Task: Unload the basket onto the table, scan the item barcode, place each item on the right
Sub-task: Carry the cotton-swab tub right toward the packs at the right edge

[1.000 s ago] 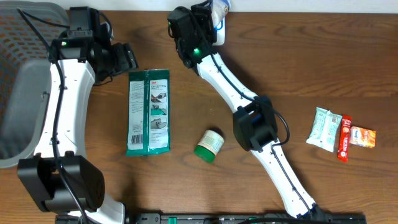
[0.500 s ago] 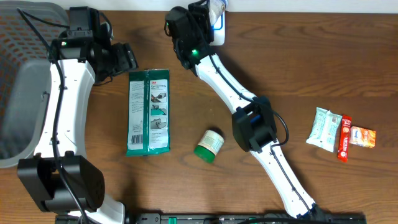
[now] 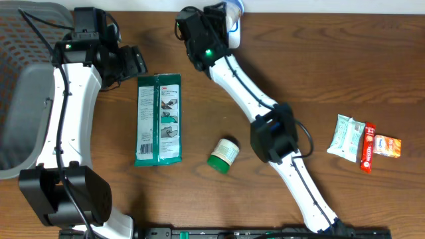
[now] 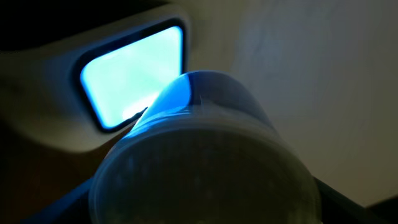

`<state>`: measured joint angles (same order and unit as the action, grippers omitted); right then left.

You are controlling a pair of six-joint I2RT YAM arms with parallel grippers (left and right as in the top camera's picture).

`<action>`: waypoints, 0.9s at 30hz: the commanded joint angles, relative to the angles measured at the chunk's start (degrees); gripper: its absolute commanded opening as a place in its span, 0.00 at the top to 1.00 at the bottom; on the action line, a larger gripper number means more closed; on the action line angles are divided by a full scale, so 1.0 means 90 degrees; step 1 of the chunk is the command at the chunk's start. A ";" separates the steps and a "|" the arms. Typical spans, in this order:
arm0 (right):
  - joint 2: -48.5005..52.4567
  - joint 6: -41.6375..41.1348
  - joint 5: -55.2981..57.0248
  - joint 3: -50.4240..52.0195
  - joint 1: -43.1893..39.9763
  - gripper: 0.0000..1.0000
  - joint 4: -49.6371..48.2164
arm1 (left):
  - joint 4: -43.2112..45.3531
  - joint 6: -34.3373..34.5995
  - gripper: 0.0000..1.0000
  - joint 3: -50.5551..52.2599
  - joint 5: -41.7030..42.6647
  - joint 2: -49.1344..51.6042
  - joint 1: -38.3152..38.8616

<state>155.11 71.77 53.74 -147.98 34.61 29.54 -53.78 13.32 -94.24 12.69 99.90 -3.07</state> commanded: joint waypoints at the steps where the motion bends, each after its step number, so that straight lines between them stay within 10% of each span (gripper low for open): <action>1: -0.1358 -0.1775 -0.0874 -0.0092 -0.0102 0.99 0.1134 | -0.0017 -0.0012 0.19 0.0007 -0.0063 0.0034 -0.0019; 15: -0.4580 -0.6343 -0.5467 -0.0092 -0.1853 0.99 0.5552 | -0.0017 -0.0015 0.19 0.0007 -0.0063 0.0034 -0.0019; 27: -0.4925 -0.7966 -0.5787 0.0629 -0.3143 0.99 0.7529 | -0.0017 -0.0012 0.19 0.0007 -0.0063 0.0034 -0.0019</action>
<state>110.13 5.19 3.33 -144.79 7.55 97.17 -53.76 13.32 -94.24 12.69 99.90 -3.07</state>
